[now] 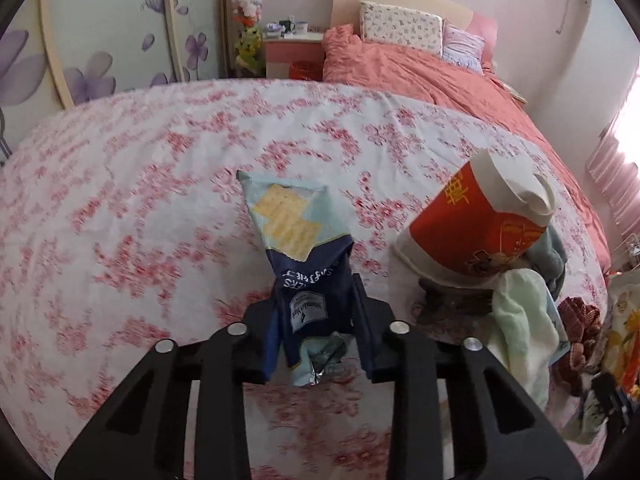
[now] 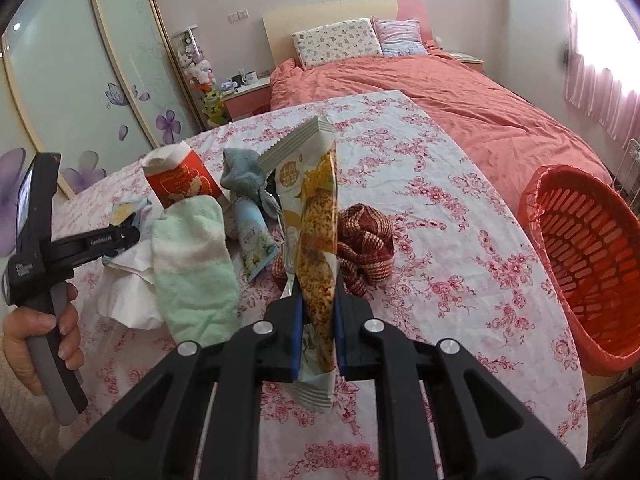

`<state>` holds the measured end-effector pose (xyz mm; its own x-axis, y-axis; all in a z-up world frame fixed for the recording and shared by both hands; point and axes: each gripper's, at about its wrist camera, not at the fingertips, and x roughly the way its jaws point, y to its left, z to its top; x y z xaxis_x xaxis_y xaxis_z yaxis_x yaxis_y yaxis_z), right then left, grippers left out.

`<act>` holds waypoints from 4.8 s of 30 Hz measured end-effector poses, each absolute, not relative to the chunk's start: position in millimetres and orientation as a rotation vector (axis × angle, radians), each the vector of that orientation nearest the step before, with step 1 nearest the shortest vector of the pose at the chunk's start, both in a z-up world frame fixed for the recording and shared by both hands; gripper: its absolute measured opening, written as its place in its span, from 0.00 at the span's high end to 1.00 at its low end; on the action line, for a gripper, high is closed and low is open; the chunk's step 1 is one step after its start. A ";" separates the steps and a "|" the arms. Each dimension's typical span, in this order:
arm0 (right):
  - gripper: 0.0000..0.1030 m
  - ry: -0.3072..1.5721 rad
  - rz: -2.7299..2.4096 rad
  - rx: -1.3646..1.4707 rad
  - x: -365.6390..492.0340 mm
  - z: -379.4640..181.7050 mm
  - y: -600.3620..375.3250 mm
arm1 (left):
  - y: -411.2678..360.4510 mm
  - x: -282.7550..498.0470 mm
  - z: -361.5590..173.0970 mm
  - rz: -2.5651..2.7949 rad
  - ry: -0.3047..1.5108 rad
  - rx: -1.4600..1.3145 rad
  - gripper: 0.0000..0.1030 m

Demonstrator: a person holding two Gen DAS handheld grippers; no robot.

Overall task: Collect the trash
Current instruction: 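Grasp the blue wrapper with the left tool while the right tool holds the snack bag, then carry the wrapper and snack bag over the basket and open both tools, then return to the table and grasp the brown plaid scrunchie with the right tool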

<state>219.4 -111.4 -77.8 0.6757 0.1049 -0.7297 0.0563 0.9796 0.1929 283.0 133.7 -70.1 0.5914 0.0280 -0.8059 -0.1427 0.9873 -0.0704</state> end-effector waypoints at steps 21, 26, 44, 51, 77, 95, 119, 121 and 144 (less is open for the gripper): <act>0.87 0.657 0.015 0.264 183.6 -14.5 -147.8 | 102.4 231.1 2.6 -0.080 0.770 -0.091 0.73; 0.87 0.604 -0.025 0.273 167.7 1.0 -165.4 | 75.4 216.5 19.6 -0.156 0.734 -0.072 0.73; 0.87 0.448 -0.209 0.280 112.8 34.6 -248.2 | -51.6 196.0 37.2 -0.510 0.676 -0.064 0.73; 0.87 0.439 -0.281 0.296 102.8 26.5 -284.6 | -110.1 198.2 27.0 -0.624 0.694 -0.045 0.73; 0.83 0.539 -0.448 0.530 108.5 -56.3 -422.1 | -262.0 211.6 -28.1 -0.821 0.855 0.067 0.70; 0.28 0.543 -0.494 0.441 114.0 -53.9 -412.6 | -218.3 219.2 -35.7 -0.611 0.870 0.111 0.35; 0.10 0.670 -0.185 0.199 174.1 -52.4 -220.5 | 6.5 195.5 -22.3 -0.116 0.706 0.054 0.30; 0.10 0.697 -0.133 0.207 186.7 -56.9 -200.5 | 24.5 198.1 -23.7 -0.086 0.709 0.031 0.30; 0.62 0.903 -0.012 0.119 264.6 -107.8 -104.3 | 88.9 206.3 -59.3 -0.063 0.814 -0.110 0.29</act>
<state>264.6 -104.3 -107.8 0.6197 0.0394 -0.7839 0.0608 0.9933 0.0979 206.3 88.9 -59.3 0.6848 -0.0983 -0.7221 0.0140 0.9925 -0.1218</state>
